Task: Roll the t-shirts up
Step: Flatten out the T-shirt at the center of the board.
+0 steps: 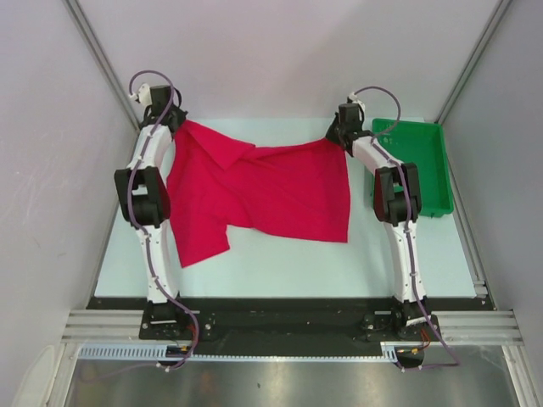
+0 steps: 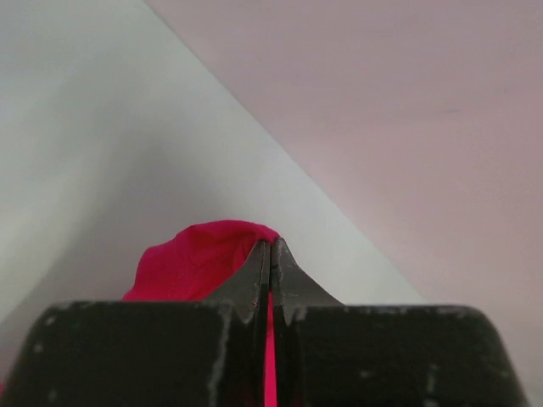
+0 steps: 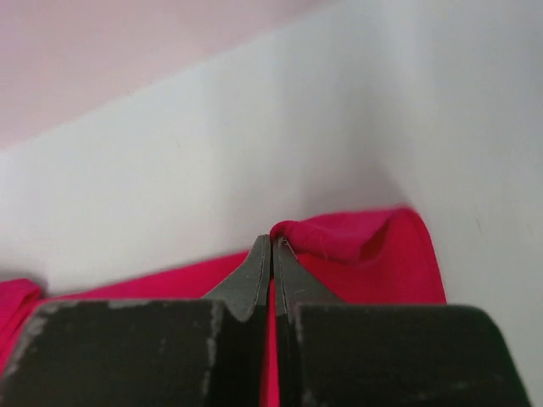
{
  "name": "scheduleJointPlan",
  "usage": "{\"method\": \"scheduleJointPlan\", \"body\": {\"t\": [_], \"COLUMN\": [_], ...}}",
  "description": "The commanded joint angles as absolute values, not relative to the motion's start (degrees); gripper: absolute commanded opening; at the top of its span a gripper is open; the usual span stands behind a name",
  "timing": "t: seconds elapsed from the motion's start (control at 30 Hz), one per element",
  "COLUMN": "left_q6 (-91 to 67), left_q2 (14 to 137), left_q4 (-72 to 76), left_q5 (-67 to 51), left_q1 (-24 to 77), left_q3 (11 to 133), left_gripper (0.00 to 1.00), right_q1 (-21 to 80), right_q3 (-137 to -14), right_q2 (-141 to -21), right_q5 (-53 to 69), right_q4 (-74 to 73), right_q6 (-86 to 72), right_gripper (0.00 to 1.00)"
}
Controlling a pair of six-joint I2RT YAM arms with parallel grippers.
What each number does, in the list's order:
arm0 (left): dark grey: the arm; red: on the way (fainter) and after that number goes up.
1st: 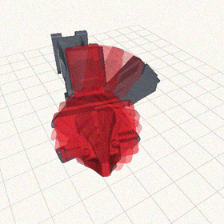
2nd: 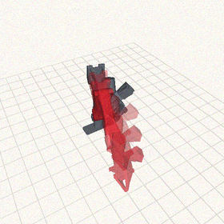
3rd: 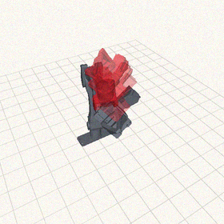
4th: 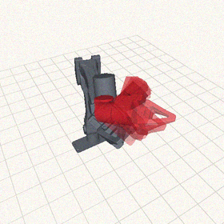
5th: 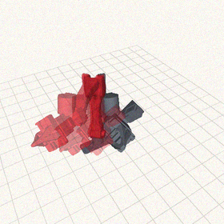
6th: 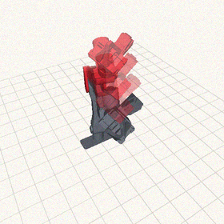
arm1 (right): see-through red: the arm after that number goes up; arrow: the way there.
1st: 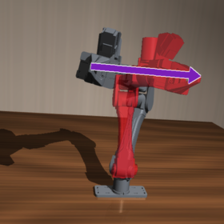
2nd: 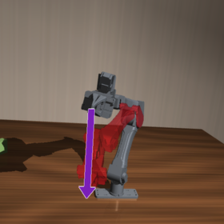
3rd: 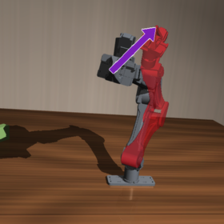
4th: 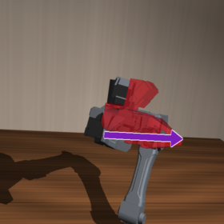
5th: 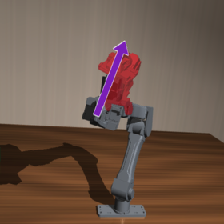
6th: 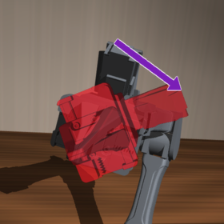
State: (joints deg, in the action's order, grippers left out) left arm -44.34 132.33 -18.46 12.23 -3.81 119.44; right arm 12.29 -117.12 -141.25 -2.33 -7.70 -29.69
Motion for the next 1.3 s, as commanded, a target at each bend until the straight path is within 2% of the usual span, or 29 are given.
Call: {"method": "scheduleJointPlan", "body": {"t": [0.0,0.03,0.13,0.17,0.2,0.23,0.27,0.3,0.33,0.37,0.43,0.5,0.53,0.57,0.6,0.63,0.7,0.77,0.8,0.9,1.07,1.27], "left_q6": [-43.24,-43.50,-44.03,-44.03,-44.12,-44.73,-45.17,-45.52,-45.70,-45.53,-45.79,-46.93,-48.93,-50.35,-51.75,-54.46,-55.63,-57.30,-58.09,-58.01,-57.57,-56.51], "left_q2": [137.72,138.77,140.62,141.50,141.76,141.85,141.77,141.25,140.46,137.14,132.04,123.02,119.65,116.57,109.67,106.82,97.62,91.61,88.97,79.65,74.80,75.41], "left_q4": [-15.47,-14.16,-13.80,-13.45,-12.84,-11.70,-11.43,-11.08,-10.64,-9.42,-8.70,-8.26,-8.35,-8.87,-10.44,-11.59,-12.91,-14.32,-15.63,-17.23,-17.58,-17.57], "left_q5": [6.25,5.63,5.53,4.58,3.70,2.65,1.77,0.54,-1.13,-1.66,-0.18,2.96,4.47,6.14,7.72,10.61,13.17,16.25,17.22,20.04,20.13,19.95], "left_q1": [-5.01,-5.01,-5.27,-5.45,-6.06,-6.41,-6.68,-7.29,-7.56,-7.65,-7.56,-7.73,-7.73,-7.73,-7.73,-7.73,-7.73,-7.73,-7.65,-7.56,-7.73,-7.73], "left_q3": [128.93,129.20,130.77,131.13,131.13,130.87,130.61,130.17,128.08,126.23,117.72,105.64,101.03,96.46,86.93,82.31,69.52,61.91,55.70,45.49,37.18,35.33], "left_gripper": [0.00,0.00,0.00,0.01,0.07,0.22,0.63,0.75,0.82,0.91,0.97,0.98,0.99,0.97,0.96,0.94,0.86,0.77,0.74,0.71,0.66,0.69], "right_q1": [11.43,11.34,10.03,9.67,9.23,8.36,8.18,7.91,7.91,8.00,8.52,9.58,9.75,10.10,10.46,10.98,13.61,15.46,16.34,18.10,18.98,19.51], "right_q3": [-131.63,-137.14,-144.81,-145.19,-144.93,-144.32,-144.23,-144.40,-144.93,-145.63,-144.94,-140.39,-137.40,-129.37,-125.02,-120.54,-105.04,-94.62,-85.35,-75.44,-57.94,-46.77], "right_q2": [-149.38,-150.98,-156.44,-157.14,-157.67,-157.76,-157.76,-157.76,-157.15,-156.45,-151.73,-146.89,-140.86,-137.76,-134.68,-130.99,-120.80,-111.33,-108.49,-100.32,-91.16,-86.31], "right_q5": [-3.26,-3.08,-1.76,-1.67,-1.41,-0.88,-0.27,1.56,2.10,1.50,0.44,-2.54,-3.07,-3.77,-3.87,-4.30,-5.36,-8.68,-8.35,-7.21,-4.14,-1.06], "right_q4": [-10.45,-10.72,-10.46,-9.68,-7.41,-6.25,-5.37,-5.01,-5.79,-7.11,-11.76,-16.40,-17.31,-17.92,-19.06,-19.07,-17.85,-17.05,-16.53,-17.66,-15.48,-9.77], "right_q6": [-27.07,-26.90,-29.35,-30.66,-31.28,-31.64,-31.99,-32.08,-31.73,-31.03,-28.49,-27.60,-28.12,-28.82,-29.70,-30.40,-30.33,-31.19,-31.72,-32.52,-32.61,-33.83], "right_gripper": [0.00,0.00,0.00,0.03,0.04,0.06,0.11,0.27,0.39,0.60,0.72,0.79,0.79,0.79,0.79,0.78,0.77,0.76,0.75,0.69,0.58,0.57]}}
